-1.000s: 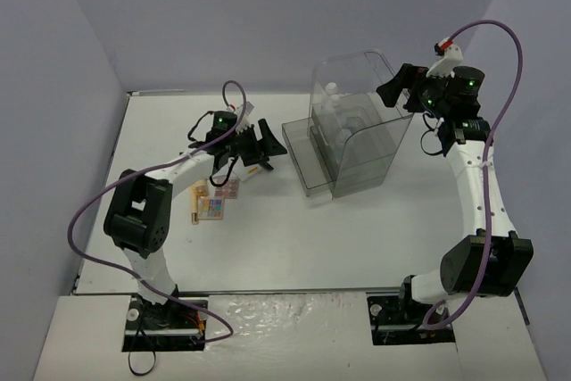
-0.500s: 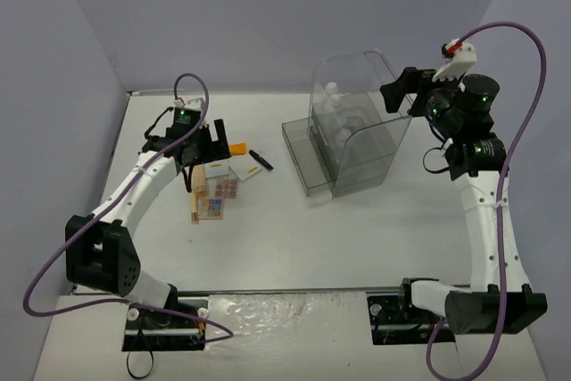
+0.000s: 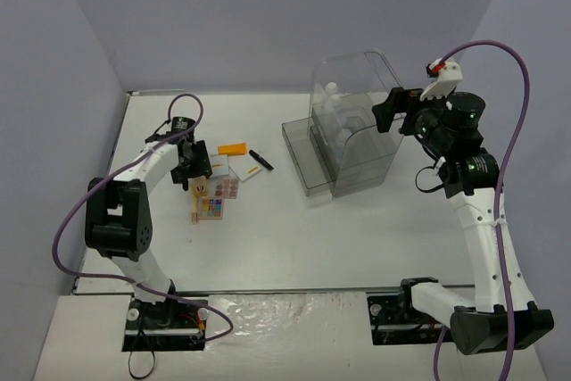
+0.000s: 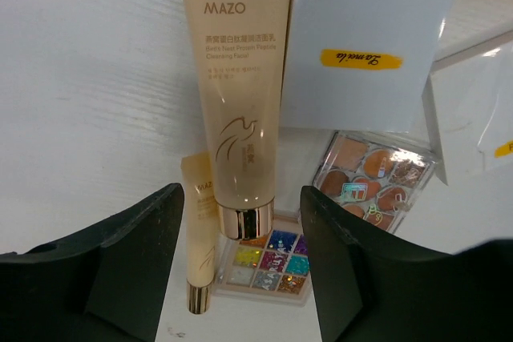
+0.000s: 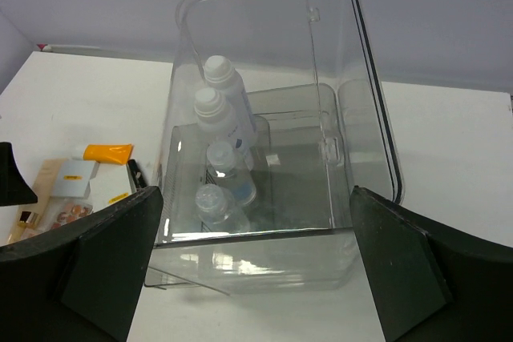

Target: Organize the makeup

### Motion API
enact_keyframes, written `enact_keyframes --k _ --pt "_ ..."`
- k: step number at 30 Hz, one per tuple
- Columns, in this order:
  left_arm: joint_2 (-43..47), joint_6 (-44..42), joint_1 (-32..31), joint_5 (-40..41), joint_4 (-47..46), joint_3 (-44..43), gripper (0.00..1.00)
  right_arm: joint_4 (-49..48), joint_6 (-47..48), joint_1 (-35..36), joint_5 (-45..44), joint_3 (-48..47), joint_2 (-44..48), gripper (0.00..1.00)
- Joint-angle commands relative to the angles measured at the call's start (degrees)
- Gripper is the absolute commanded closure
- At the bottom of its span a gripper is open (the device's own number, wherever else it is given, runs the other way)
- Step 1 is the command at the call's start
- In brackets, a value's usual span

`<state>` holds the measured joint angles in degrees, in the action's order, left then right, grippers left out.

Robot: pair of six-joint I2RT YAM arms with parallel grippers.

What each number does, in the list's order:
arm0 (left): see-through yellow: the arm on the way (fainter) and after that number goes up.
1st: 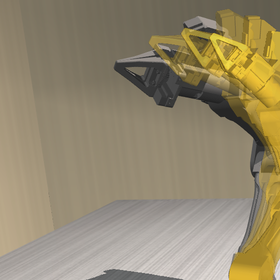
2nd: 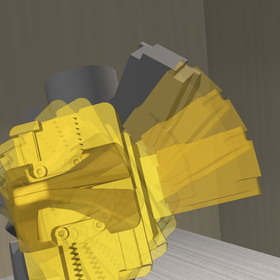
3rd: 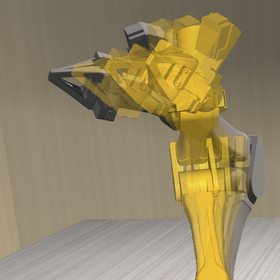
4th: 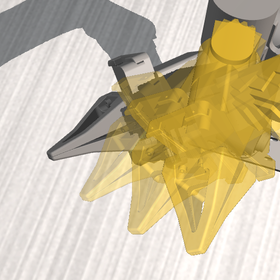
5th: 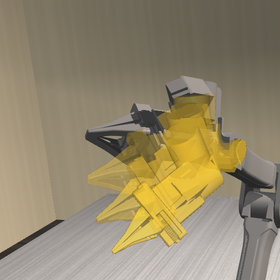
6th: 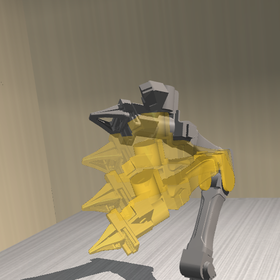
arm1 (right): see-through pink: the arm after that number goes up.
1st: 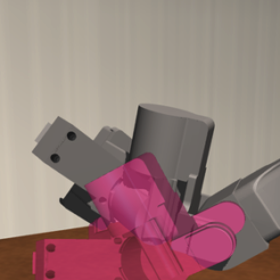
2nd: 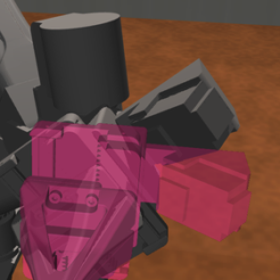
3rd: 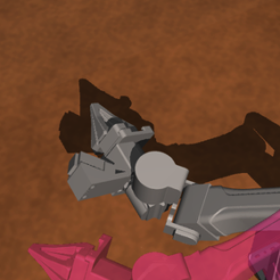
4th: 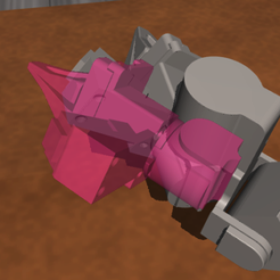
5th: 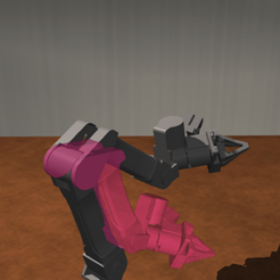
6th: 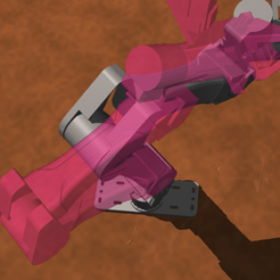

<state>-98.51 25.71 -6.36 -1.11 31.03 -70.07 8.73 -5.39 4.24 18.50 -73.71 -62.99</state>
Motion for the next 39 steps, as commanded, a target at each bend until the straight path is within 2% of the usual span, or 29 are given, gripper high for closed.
enact_keyframes --k 1,8,19,21,26,31,33,35,39 --pt "-0.3 1.3 -0.1 -1.0 -0.9 -3.1 0.47 -3.4 1.9 1.3 -2.7 -0.3 2.4 0.0" --pt "-2.3 1.6 -0.1 -0.7 -2.3 -3.1 0.54 -3.5 2.0 1.6 -2.8 0.6 2.6 0.0" --pt "-6.7 2.4 -0.1 0.0 -1.9 -5.3 0.55 -3.4 1.8 1.7 -2.6 1.1 3.0 0.0" --pt "-6.7 2.2 -0.1 0.3 -1.6 -5.7 0.6 -3.5 1.8 1.8 -2.7 0.9 2.9 0.0" --pt "-3.6 1.4 -0.1 0.2 -0.3 -7.3 0.81 -3.5 1.8 1.9 -2.5 0.9 2.6 0.0" --pt "2.7 3.9 -1.4 -3.3 0.9 -9.7 0.87 -3.5 1.8 1.9 -2.6 0.8 2.8 0.0" --pt "4.7 6.3 -3.8 -5.2 -0.1 -10.8 0.87 -3.5 1.8 1.9 -2.6 0.7 2.9 0.0" --pt "5.9 8.6 -8.6 -6.4 -1.1 -12.3 0.87 -3.5 1.8 1.9 -2.7 0.7 3.0 0.0" --pt "3.8 15.3 -17.3 -8.5 -5.6 -17.1 0.86 -3.5 1.7 1.9 -2.5 0.5 2.9 0.0"
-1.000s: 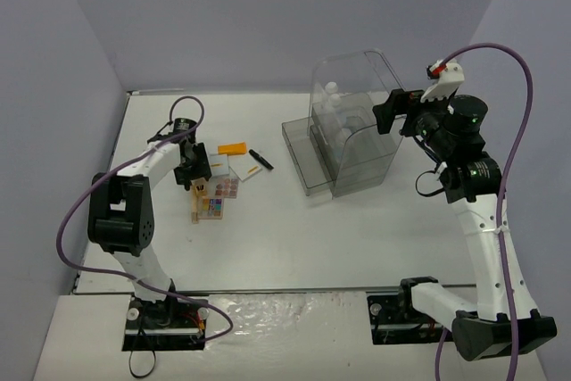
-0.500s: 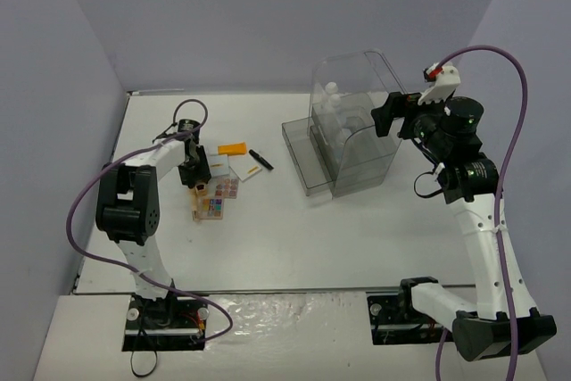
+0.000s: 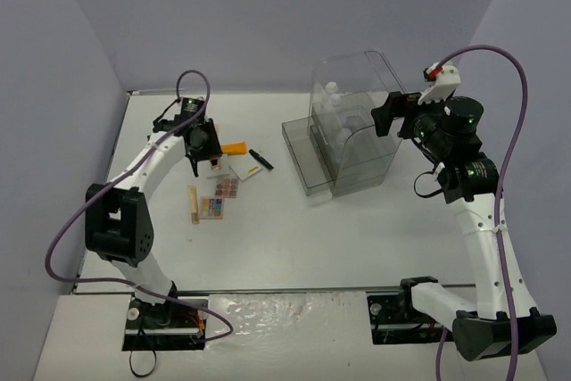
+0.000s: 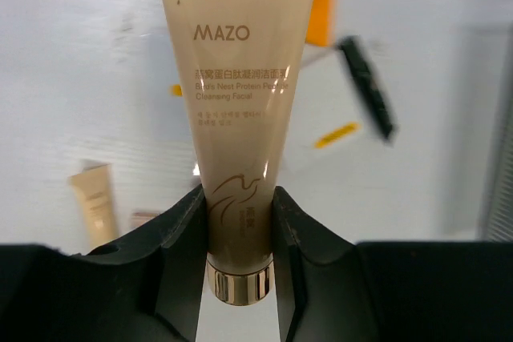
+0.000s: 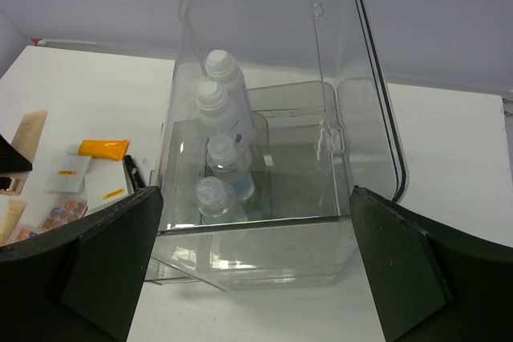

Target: Organize the makeup

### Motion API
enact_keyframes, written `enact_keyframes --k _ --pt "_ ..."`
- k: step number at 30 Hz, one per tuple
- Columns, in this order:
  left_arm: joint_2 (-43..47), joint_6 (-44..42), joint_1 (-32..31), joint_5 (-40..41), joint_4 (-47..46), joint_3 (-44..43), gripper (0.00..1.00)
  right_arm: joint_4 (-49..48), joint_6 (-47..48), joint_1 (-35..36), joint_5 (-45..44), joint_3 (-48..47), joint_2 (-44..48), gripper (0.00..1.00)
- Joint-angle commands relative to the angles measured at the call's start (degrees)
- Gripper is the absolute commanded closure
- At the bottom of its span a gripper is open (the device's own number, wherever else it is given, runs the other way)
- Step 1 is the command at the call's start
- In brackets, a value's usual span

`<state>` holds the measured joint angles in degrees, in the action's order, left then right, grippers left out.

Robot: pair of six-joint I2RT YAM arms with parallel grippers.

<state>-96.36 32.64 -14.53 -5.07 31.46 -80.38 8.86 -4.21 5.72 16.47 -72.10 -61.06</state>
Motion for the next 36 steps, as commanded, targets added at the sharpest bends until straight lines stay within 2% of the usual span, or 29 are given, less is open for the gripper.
enact_keyframes --k 1,4,9,17,22,30,36 --pt "0.7 9.7 -10.9 -4.6 -7.1 -8.4 0.86 -3.6 0.5 0.5 -0.5 -1.1 1.0 0.0" --pt "-2.7 12.6 -15.4 -4.2 -9.6 -13.0 0.86 -3.6 0.5 0.4 -0.5 -1.2 1.3 0.0" --pt "-7.9 17.1 -19.1 -2.5 -13.3 -18.6 0.86 -3.5 0.6 0.5 -0.7 -0.9 2.1 0.0" --pt "-14.6 22.3 -21.1 -1.8 -14.0 -23.0 0.8 -3.5 0.8 0.9 -0.9 -0.6 2.8 0.0" --pt "-17.2 23.5 -22.1 -1.7 -13.9 -25.1 0.67 -3.6 1.1 1.2 -1.4 -0.3 3.1 0.0" --pt "-17.5 23.3 -22.8 -0.2 -13.2 -26.0 0.39 -3.6 1.5 1.6 -2.0 -0.1 3.7 0.0" --pt "-13.4 20.2 -22.8 1.5 -10.9 -24.5 0.33 -3.6 1.3 1.9 -1.8 -0.3 3.3 0.0"
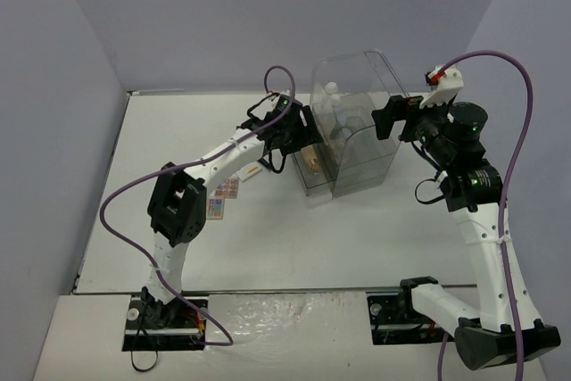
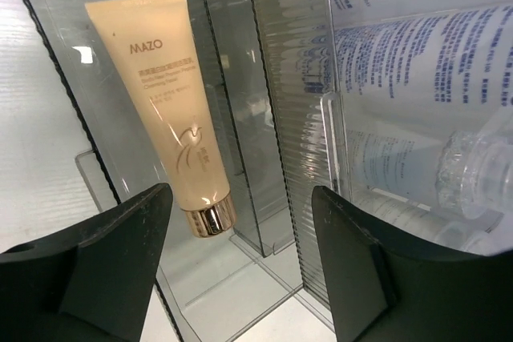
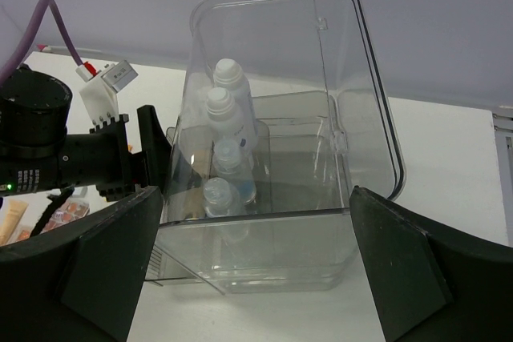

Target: Organize the makeup

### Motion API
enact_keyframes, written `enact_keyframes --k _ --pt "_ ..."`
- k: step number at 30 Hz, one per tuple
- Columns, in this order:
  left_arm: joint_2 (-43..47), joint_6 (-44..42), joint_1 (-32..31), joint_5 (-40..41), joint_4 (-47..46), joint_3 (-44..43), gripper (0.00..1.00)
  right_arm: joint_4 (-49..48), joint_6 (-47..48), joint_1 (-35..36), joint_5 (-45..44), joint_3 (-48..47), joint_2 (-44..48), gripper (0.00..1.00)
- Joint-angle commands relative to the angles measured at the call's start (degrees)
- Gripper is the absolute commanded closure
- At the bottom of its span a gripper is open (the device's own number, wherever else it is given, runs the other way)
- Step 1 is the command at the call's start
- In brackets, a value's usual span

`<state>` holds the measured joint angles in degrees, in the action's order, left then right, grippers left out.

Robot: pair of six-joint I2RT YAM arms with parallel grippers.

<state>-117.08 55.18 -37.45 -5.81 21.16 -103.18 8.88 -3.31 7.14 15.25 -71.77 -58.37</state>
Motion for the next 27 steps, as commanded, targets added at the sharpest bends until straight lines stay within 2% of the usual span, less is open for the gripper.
enact_keyframes --k 1,9,14,16,21,27 --pt "8.7 -3.4 0.2 2.7 -0.1 -1.2 0.33 -3.6 0.4 0.5 -0.5 -0.7 0.5 0.0" --pt "23.4 -13.9 5.1 9.2 7.2 12.1 0.33 -3.5 0.5 0.9 -0.3 -0.5 0.3 0.0" --pt "31.4 -22.0 17.2 10.2 13.6 25.2 0.33 -3.7 0.6 1.2 0.0 -0.5 0.0 0.0" --pt "32.3 -25.4 21.3 9.8 15.0 29.0 0.33 -3.7 0.7 1.2 0.0 -0.3 0.0 0.0" --pt "31.3 -27.5 29.7 5.9 14.0 36.5 0.34 -3.6 0.5 1.3 0.0 0.5 0.2 0.0" --pt "26.3 -28.2 34.7 1.4 11.7 39.2 0.41 -3.5 0.4 1.4 0.0 0.8 0.7 0.0"
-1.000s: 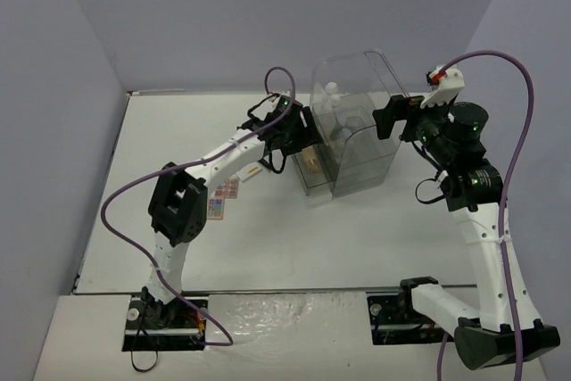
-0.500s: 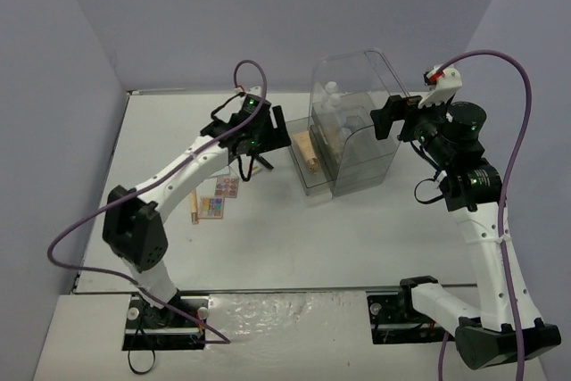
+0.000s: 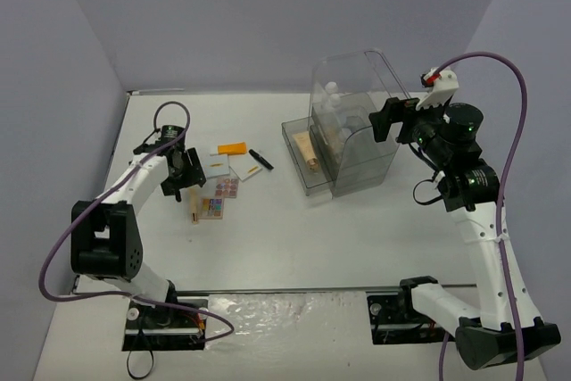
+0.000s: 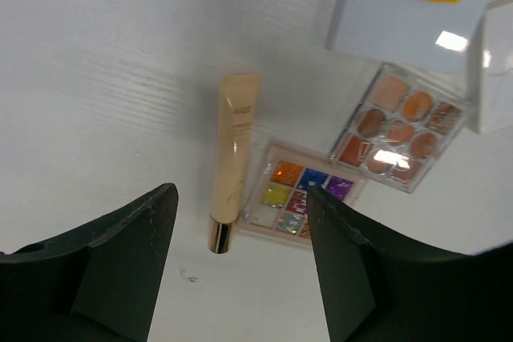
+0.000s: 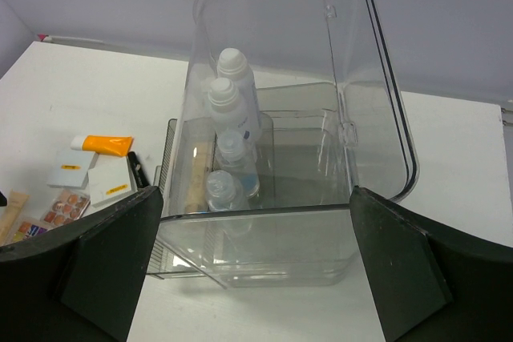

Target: Organize the makeup

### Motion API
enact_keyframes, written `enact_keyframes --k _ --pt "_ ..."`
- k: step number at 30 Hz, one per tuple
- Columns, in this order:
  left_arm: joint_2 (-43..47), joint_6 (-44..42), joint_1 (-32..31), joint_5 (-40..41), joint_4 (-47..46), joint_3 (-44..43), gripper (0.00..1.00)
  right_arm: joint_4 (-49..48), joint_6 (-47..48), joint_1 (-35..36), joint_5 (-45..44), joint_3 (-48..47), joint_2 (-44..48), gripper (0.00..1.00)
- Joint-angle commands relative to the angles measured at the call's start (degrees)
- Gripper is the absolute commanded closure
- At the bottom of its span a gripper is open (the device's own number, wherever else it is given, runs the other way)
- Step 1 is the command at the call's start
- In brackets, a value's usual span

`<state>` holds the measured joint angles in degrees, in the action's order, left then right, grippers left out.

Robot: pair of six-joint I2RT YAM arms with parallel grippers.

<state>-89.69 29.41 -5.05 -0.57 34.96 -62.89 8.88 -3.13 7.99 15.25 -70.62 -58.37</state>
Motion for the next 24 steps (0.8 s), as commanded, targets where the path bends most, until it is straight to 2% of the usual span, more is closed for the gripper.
enact_keyframes --k 1,15,20,24 --pt "-1.7 -2.5 2.5 -4.0 -2.5 -1.1 0.42 -3.5 0.2 0.6 0.0 -0.3 0.8 0.0" --pt "-7.4 -1.6 3.2 -3.7 -5.3 -0.2 0.59 -3.6 0.6 0.6 0.1 0.5 1.5 0.0" --pt "-7.5 -0.6 3.2 -3.4 -6.1 0.2 0.74 -3.6 0.7 0.7 0.0 0.4 1.5 0.0" --pt "-4.9 -0.6 3.1 -4.6 -6.6 0.1 0.92 -3.6 0.7 0.9 0.1 0.4 1.5 0.0"
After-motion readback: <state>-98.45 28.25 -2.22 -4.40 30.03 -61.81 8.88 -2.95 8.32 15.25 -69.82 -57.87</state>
